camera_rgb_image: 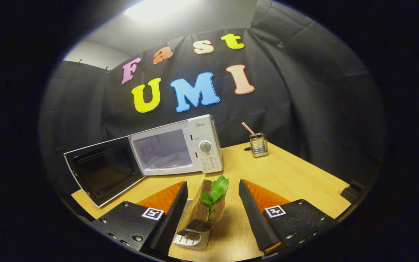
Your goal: Open the microwave, put the food inside, and close the microwave door.
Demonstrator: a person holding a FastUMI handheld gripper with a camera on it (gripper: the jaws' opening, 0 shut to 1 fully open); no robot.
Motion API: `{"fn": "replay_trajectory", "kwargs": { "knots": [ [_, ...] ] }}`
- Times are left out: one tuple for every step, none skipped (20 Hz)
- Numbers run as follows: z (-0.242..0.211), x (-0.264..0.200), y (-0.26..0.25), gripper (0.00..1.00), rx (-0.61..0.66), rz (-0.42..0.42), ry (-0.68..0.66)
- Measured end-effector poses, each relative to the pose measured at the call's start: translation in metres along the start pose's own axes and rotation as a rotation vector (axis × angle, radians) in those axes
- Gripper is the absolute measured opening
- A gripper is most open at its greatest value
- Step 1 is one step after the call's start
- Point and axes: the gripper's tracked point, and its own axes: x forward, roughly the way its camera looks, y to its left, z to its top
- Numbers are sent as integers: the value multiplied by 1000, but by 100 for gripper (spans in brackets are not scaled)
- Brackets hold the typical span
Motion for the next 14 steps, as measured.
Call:
{"fn": "replay_trajectory", "kwargs": {
  "knots": [
    [-8, 2, 0, 85, 6, 0, 19],
    [-15, 6, -1, 86, 11, 2, 36],
    [-20, 7, 1, 85, 21, 6, 50],
    [-25, 9, 1, 84, 31, 9, 64],
    [-29, 11, 0, 84, 40, 12, 76],
    [-31, 12, 1, 82, 51, 10, 84],
    [-30, 14, 5, 73, 67, 26, 79],
    [-30, 14, 6, 70, 81, 24, 72],
    [-30, 15, 8, 51, 77, 35, 65],
    [-32, 15, 11, 51, 78, 45, 60],
    [-28, 14, 14, 39, 77, 49, 57],
    [-27, 15, 19, 30, 54, 63, 52],
    [-27, 15, 19, 30, 43, 57, 47],
    [-23, 15, 23, 23, 36, 60, 36]
  ]
}}
